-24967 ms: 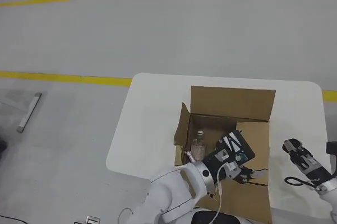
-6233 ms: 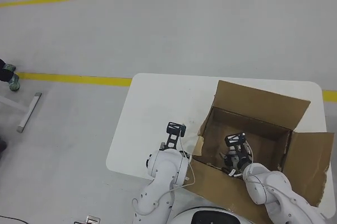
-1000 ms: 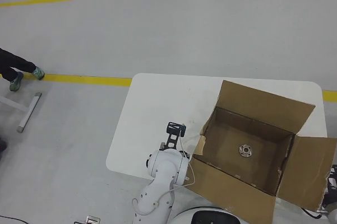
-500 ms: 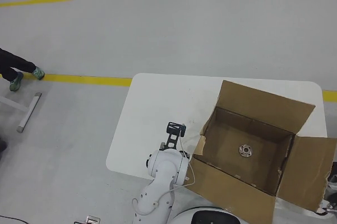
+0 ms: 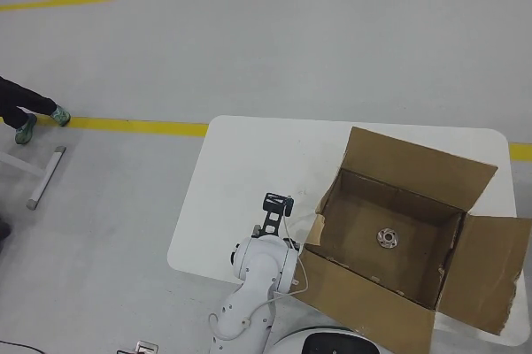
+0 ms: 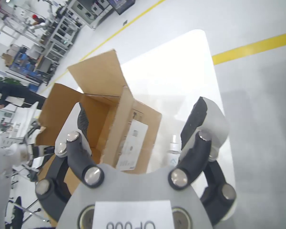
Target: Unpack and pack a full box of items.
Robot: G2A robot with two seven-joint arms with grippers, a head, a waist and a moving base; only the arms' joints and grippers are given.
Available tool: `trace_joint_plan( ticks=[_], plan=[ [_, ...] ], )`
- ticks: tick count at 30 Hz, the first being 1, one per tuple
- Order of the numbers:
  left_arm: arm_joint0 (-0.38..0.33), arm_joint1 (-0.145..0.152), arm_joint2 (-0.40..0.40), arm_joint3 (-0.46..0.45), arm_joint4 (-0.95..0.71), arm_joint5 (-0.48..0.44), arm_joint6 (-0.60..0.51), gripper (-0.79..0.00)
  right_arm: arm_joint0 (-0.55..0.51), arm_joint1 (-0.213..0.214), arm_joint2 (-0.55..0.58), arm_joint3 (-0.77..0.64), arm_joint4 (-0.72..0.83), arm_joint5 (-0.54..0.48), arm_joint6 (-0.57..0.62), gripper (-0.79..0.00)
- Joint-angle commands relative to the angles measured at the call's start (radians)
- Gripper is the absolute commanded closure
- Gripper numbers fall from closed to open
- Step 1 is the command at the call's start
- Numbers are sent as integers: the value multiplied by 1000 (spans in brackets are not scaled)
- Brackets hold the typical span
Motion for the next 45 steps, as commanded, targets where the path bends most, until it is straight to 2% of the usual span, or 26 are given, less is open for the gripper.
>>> trace_joint_plan(
  ticks=[1,3,4,5,7,8,13,20,34,36,38,39,40,41,45],
  plan=[
    [0,0,0,0,0,0,0,-785,-3,-1,-1,-11,26,-16,19,-776],
    [0,0,0,0,0,0,0,-785,2,-1,-28,-17,44,-23,45,-767],
    [0,0,0,0,0,0,0,-785,6,0,-40,-17,28,-18,61,-723],
    [0,0,0,0,0,0,0,-785,14,0,-58,-16,18,-12,70,-653],
    [0,0,0,0,0,0,0,-785,34,2,-100,-6,10,8,90,-391],
    [0,0,0,0,0,0,0,-785,44,3,-116,-2,-6,22,101,-369],
    [0,0,0,0,0,0,0,-785,100,7,-177,13,-75,83,124,0],
    [0,0,0,0,0,0,0,-785,216,19,-207,53,-116,145,163,0],
    [0,0,0,0,0,0,0,-785,570,67,-285,193,-278,200,344,0],
    [0,0,0,0,0,0,0,-785,600,73,-288,193,-312,200,358,-369],
    [0,0,0,0,0,0,0,-785,614,77,-289,182,-347,197,359,-372],
    [0,0,0,0,0,0,0,-785,617,79,-288,173,-365,196,355,-566],
    [0,0,0,0,0,0,0,-785,618,81,-287,161,-384,195,352,-613],
    [0,0,0,0,0,0,0,-785,616,83,-285,143,-414,191,347,-785],
    [0,0,0,0,0,0,0,-785,587,86,-288,62,-514,184,306,-785]
  ],
)
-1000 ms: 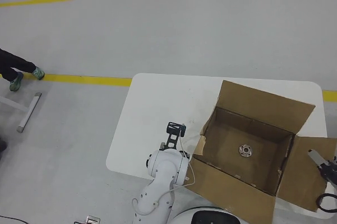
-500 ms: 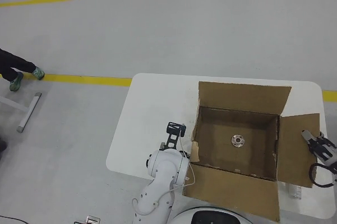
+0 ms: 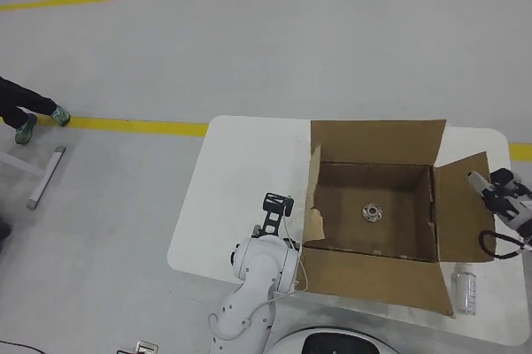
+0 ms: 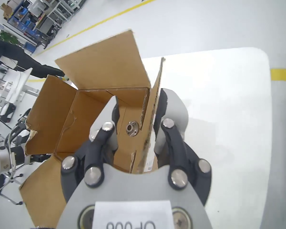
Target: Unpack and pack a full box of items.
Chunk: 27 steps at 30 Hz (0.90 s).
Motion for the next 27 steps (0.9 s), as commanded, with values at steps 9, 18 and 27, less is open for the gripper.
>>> trace_joint_plan(
  ticks=[9,18,27],
  plan=[
    [0,0,0,0,0,0,0,-785,-97,1,-92,-169,-234,-72,-113,-388],
    [0,0,0,0,0,0,0,-785,-25,2,-369,-28,-580,-30,-120,0],
    [0,0,0,0,0,0,0,-785,95,-2,-496,113,-786,37,-116,0]
  ],
)
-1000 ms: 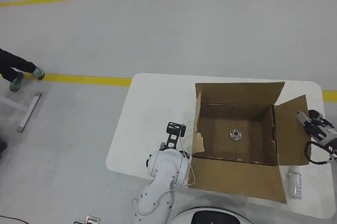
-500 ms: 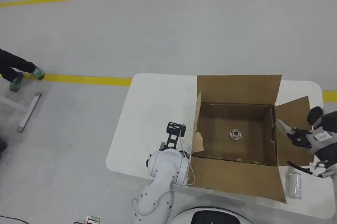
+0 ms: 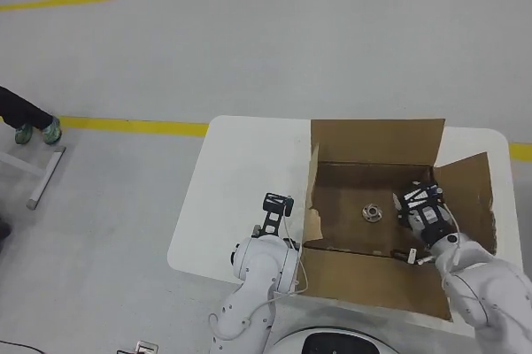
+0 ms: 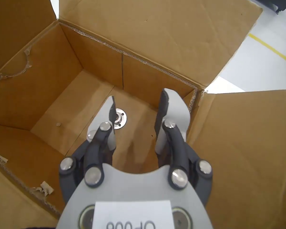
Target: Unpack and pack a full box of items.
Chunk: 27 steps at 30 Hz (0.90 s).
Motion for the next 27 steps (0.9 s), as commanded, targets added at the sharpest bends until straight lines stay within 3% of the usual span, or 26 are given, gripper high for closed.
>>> trace_joint_plan(
  ticks=[1,15,19,27],
  plan=[
    [0,0,0,0,0,0,0,-785,-1,0,2,-2,1,-1,0,0],
    [0,0,0,0,0,0,0,-785,12,0,-12,18,-10,-12,-2,0],
    [0,0,0,0,0,0,0,-785,107,-3,-94,90,-122,-22,108,0],
    [0,0,0,0,0,0,0,-785,262,-23,-211,270,-136,11,283,0]
  ],
)
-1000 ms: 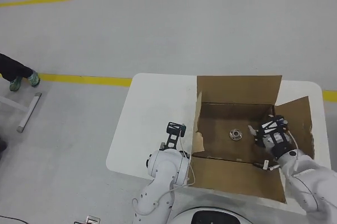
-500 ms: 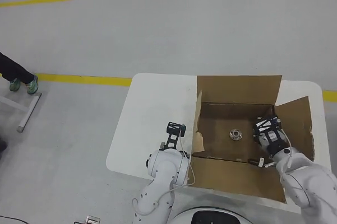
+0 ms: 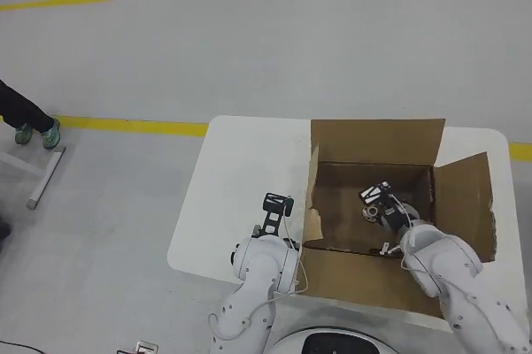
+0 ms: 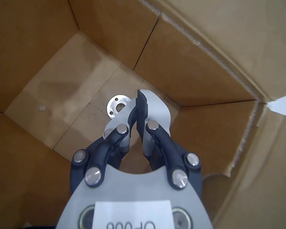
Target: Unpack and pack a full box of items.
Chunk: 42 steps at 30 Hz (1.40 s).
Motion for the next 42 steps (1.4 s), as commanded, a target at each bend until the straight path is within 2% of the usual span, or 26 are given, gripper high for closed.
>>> trace_joint_plan(
  ticks=[1,4,6,9,12,14,17,18,32,42],
  plan=[
    [0,0,0,0,0,0,0,-785,31,-4,-7,36,20,6,33,-9],
    [0,0,0,0,0,0,0,-785,73,-8,-10,81,63,-18,90,0],
    [0,0,0,0,0,0,0,-785,103,-10,-11,107,92,-33,116,-55],
    [0,0,0,0,0,0,0,-785,141,-13,-19,140,127,-63,152,-92],
    [0,0,0,0,0,0,0,-785,168,-15,-34,159,120,-75,183,-179],
    [0,0,0,0,0,0,0,-785,177,-16,-44,160,128,-84,204,-194],
    [0,0,0,0,0,0,0,-785,180,-17,-51,163,127,-88,224,-323],
    [0,0,0,0,0,0,0,-785,180,-17,-52,165,129,-91,228,-332],
    [0,0,0,0,0,0,0,-785,188,-18,-57,238,120,-87,213,-379],
    [0,0,0,0,0,0,0,-785,208,-24,-84,282,112,-85,205,-360]
  ],
)
